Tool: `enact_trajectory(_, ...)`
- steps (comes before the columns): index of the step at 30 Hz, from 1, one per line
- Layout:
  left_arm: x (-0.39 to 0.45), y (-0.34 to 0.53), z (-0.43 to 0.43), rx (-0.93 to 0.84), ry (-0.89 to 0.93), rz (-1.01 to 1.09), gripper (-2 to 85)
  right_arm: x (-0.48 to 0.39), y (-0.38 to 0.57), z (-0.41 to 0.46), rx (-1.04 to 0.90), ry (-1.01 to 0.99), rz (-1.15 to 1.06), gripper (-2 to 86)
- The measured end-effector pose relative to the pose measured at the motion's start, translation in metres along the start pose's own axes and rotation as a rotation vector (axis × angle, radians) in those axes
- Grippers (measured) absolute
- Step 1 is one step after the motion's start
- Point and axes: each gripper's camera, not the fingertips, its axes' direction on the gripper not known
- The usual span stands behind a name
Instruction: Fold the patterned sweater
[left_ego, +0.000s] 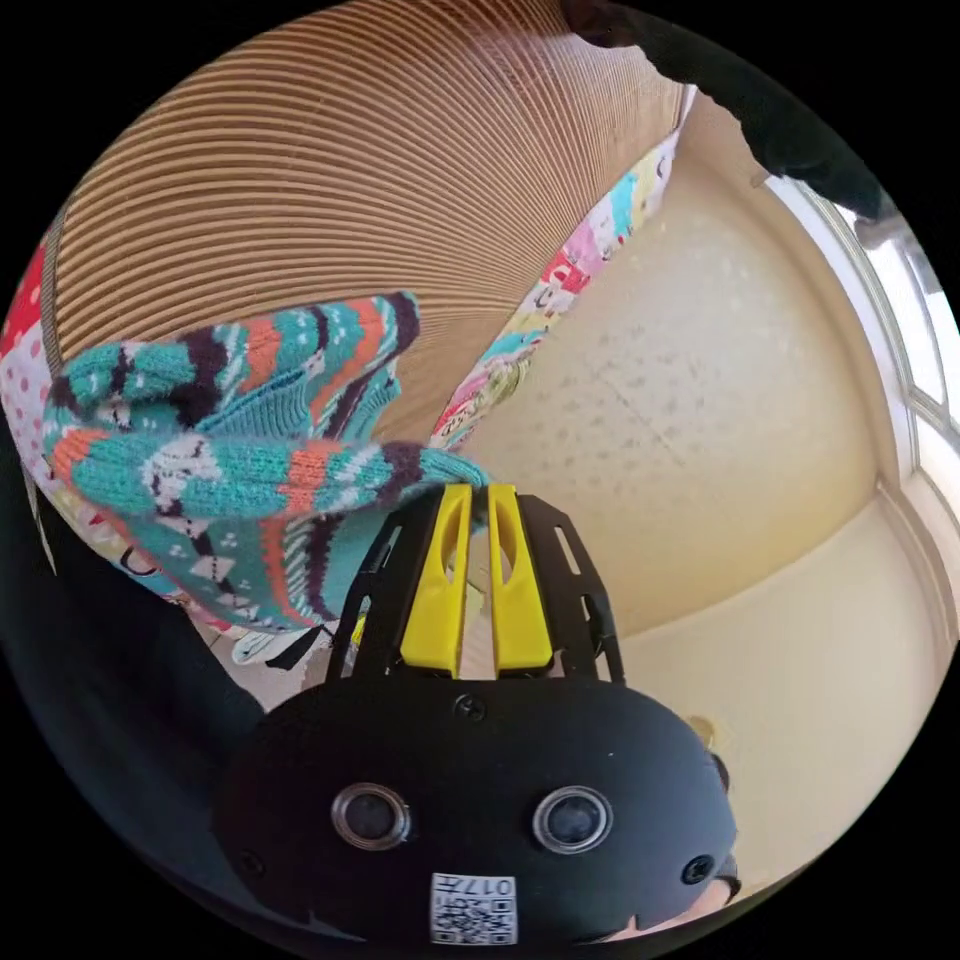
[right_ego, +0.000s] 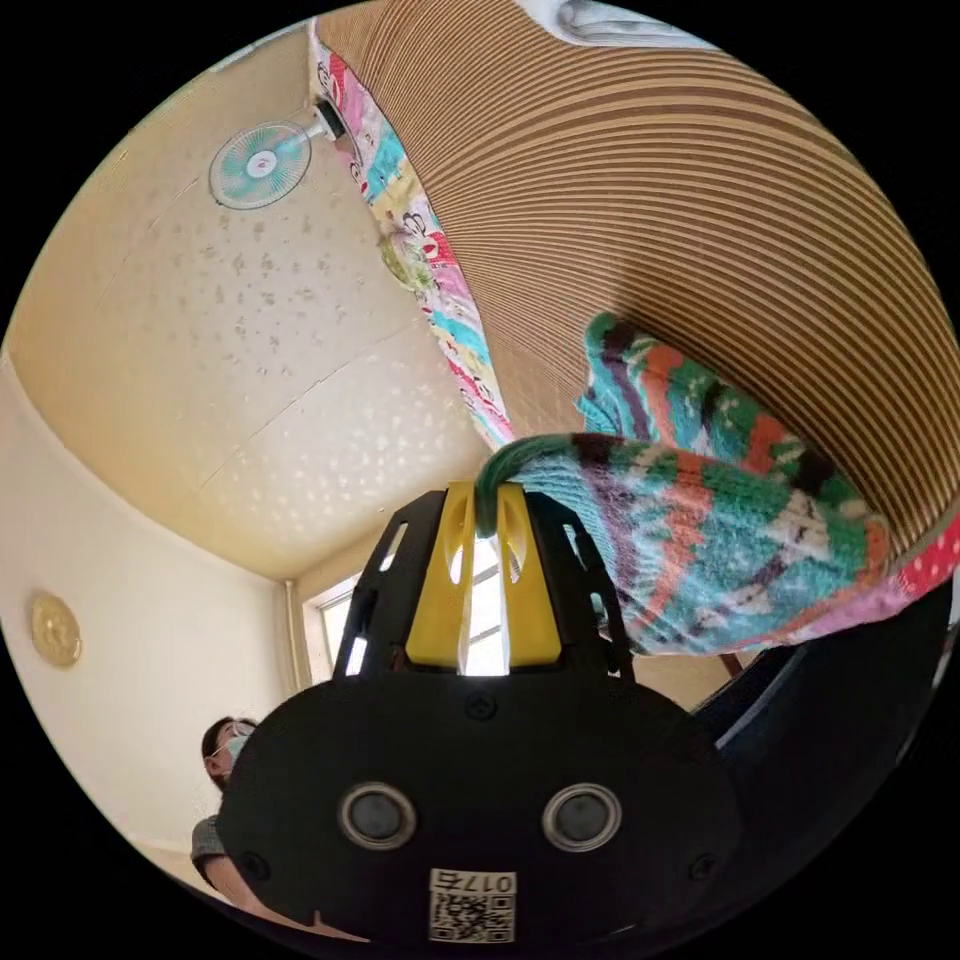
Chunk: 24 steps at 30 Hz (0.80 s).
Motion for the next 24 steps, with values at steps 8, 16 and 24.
enact_trajectory(8,0.043,-0.1,0.11,0.048,-0.524,0.226,3.5,0.034,-0.127,0.098,0.005,0.336,-0.039,3.3)
enact_trajectory(16,0.058,-0.077,0.104,-0.038,-0.597,0.548,9.9,0.048,-0.13,0.124,-0.177,0.503,-0.274,6.1)
enact_trajectory(24,-0.03,-0.029,0.003,-0.12,-0.793,0.448,20.1,0.085,-0.028,0.17,-0.423,0.783,-0.366,10.0)
